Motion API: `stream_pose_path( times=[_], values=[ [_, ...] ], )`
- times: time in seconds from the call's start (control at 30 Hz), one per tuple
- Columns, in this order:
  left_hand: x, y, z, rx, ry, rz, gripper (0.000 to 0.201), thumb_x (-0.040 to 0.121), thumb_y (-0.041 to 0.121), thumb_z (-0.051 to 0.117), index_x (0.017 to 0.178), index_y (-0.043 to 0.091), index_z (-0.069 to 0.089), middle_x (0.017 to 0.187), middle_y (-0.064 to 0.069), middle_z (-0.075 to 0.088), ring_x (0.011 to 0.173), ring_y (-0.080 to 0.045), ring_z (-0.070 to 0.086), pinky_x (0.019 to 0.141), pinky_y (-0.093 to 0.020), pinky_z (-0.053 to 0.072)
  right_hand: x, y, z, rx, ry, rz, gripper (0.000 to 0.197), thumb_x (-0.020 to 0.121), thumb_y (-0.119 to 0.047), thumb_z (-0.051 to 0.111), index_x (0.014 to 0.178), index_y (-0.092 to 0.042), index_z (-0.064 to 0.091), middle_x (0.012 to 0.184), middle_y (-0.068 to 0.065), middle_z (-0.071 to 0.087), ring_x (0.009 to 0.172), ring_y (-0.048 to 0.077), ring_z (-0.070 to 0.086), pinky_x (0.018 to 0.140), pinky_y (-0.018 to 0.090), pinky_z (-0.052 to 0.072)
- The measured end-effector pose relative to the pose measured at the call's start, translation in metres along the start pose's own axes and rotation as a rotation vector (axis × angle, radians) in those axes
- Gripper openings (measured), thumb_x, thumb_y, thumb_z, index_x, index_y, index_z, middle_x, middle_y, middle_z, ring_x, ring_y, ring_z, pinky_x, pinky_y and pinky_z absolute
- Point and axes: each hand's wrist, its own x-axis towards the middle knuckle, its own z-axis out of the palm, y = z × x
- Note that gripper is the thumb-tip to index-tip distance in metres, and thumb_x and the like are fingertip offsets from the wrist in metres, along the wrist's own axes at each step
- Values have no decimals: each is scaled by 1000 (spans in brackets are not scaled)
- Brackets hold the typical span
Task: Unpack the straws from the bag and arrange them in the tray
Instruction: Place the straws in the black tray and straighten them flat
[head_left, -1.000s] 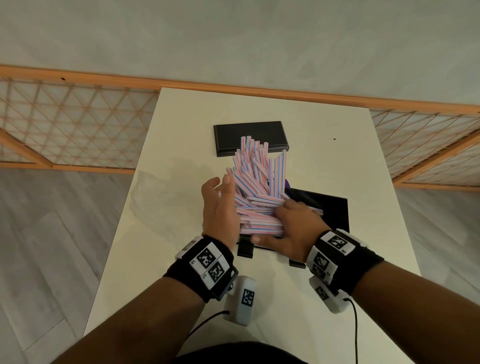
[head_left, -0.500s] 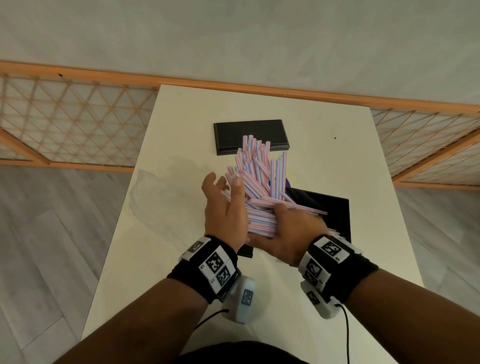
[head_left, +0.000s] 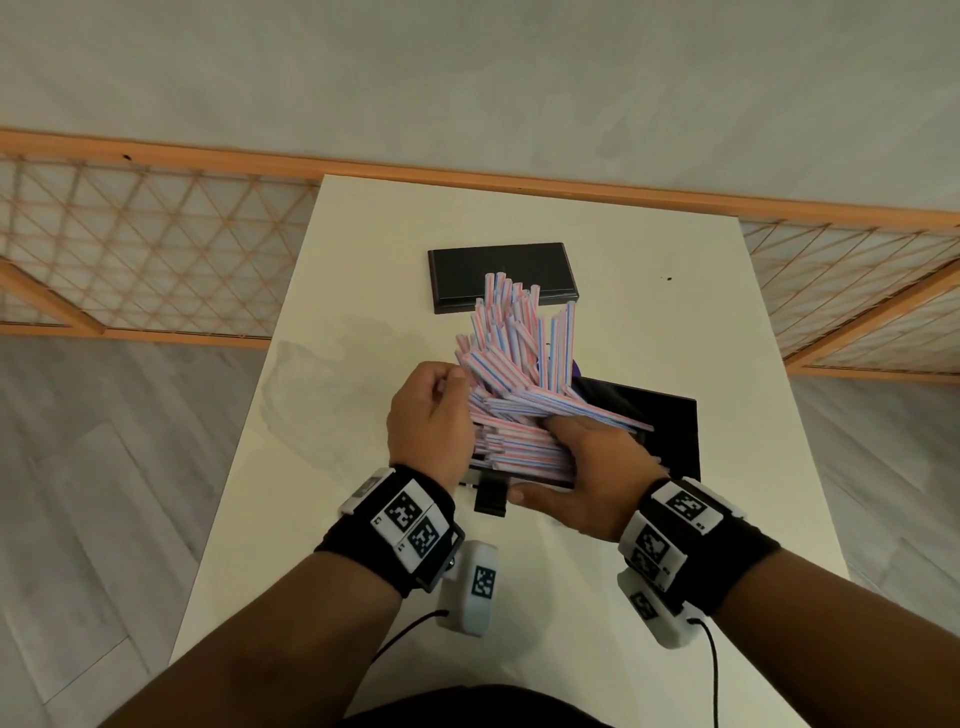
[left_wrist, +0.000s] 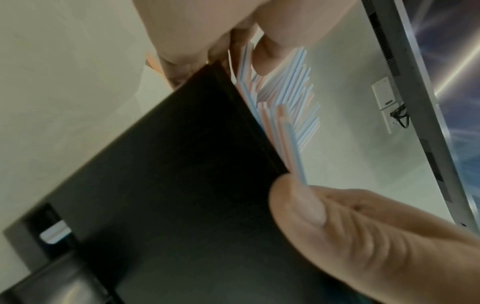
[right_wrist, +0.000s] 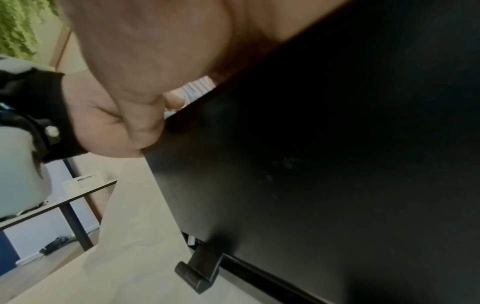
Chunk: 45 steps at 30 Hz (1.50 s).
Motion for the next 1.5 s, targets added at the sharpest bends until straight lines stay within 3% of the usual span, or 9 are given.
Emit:
stream_pose_path(
  times=[0.27,0.43,0.6,0.7,0.87,1.03,1.23,1.4,1.5],
  values=[
    [-11,4,5,-5,-6,27,49,101,47,32,90,10,63,84,-2,67,84,-27,61,78,-37,47,15,-9,-9,-65,-139,-2,91,60,-75,71,137,-33,46,131,-5,57,120,22,55,103,38,47],
    [-5,2,5,-267,5,-9,44,89,72,35,100,43,66,115,-1,71,113,-24,67,102,-55,50,24,-13,-11,-51,-150,23,95,59,-76,73,139,-35,41,134,-6,55,122,21,54,103,34,45],
    [-5,10,4,-278,-114,-53,86,84,86,26,141,25,50,146,0,54,136,-9,49,118,-41,36,26,-23,-16,-36,-132,-25,95,60,-75,74,140,-34,43,141,-6,49,131,20,46,109,32,38],
    [-5,16,2,-245,-188,-42,43,93,65,25,116,43,54,120,21,59,106,21,53,100,-17,38,25,-23,-23,-31,-129,2,81,62,-73,75,129,-33,56,111,-9,55,111,13,53,92,22,38],
    [-7,6,5,-259,-298,-108,84,82,90,27,139,35,55,133,7,66,123,-12,62,111,-45,44,24,-22,-17,-33,-169,4,77,60,-74,75,124,-34,56,104,-15,47,104,13,53,90,24,41],
    [0,16,-3,-296,-182,-117,48,106,54,25,96,43,70,97,26,74,99,11,66,85,-7,46,27,-20,-19,-38,-187,16,66,64,-65,78,118,-32,59,99,-15,48,93,10,47,84,23,37],
    [-4,13,5,-309,-204,-130,72,85,79,31,121,30,70,120,4,74,116,-15,68,109,-48,47,31,-22,-15,-25,-228,19,63,59,-69,78,108,-36,58,100,-11,58,93,16,57,82,27,44],
    [-4,13,3,-323,-97,-44,60,83,78,37,121,37,59,124,7,67,121,-13,62,110,-46,45,32,-26,-29,-70,-175,-43,72,59,-79,71,113,-34,59,98,-12,56,90,12,54,86,27,46],
    [-7,13,3,-79,-261,-2,77,83,80,26,134,30,55,126,11,64,122,-17,60,104,-37,43,31,-23,-22,-85,-129,-33,101,48,-92,61,133,-37,49,126,-9,58,117,16,54,103,34,45]
  ],
)
